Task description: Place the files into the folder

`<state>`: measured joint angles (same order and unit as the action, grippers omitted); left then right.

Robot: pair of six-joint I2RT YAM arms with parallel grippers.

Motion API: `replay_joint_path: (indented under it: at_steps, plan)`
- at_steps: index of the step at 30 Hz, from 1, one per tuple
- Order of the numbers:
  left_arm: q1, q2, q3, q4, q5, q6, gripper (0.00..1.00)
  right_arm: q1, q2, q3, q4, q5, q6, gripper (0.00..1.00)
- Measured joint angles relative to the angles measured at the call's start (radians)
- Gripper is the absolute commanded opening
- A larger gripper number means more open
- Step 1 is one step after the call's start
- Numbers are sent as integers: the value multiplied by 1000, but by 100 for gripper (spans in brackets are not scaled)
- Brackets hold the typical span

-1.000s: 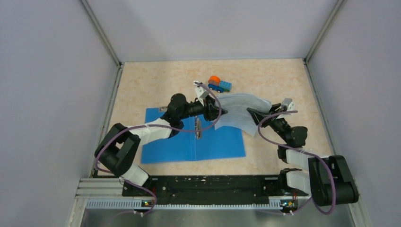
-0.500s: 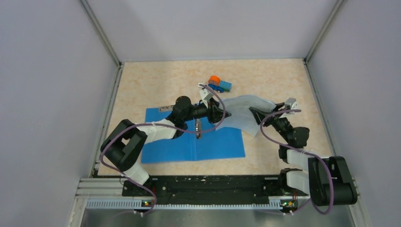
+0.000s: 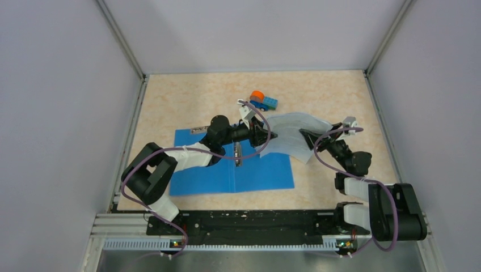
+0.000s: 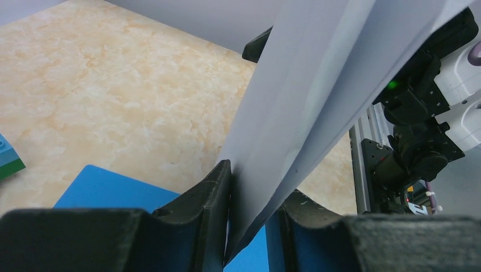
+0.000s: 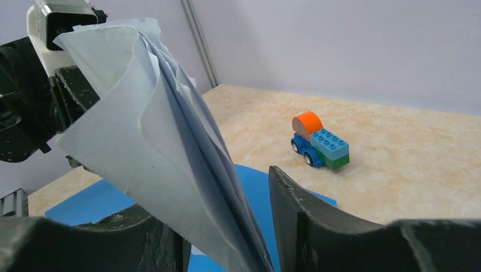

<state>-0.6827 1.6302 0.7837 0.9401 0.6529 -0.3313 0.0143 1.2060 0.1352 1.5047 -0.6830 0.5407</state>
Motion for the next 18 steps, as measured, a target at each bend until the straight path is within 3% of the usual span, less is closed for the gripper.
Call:
replay_joint_path:
  at_steps: [12,15,18]
  plan:
    - [-7,22,8,3,3,-11,28,0,1,0,1,-3,12,49]
    - [-14,32,8,10,4,-13,20,0,1,0,1,-3,13,49]
    - [-16,35,8,10,3,-14,2,0,1,0,2,-3,13,49]
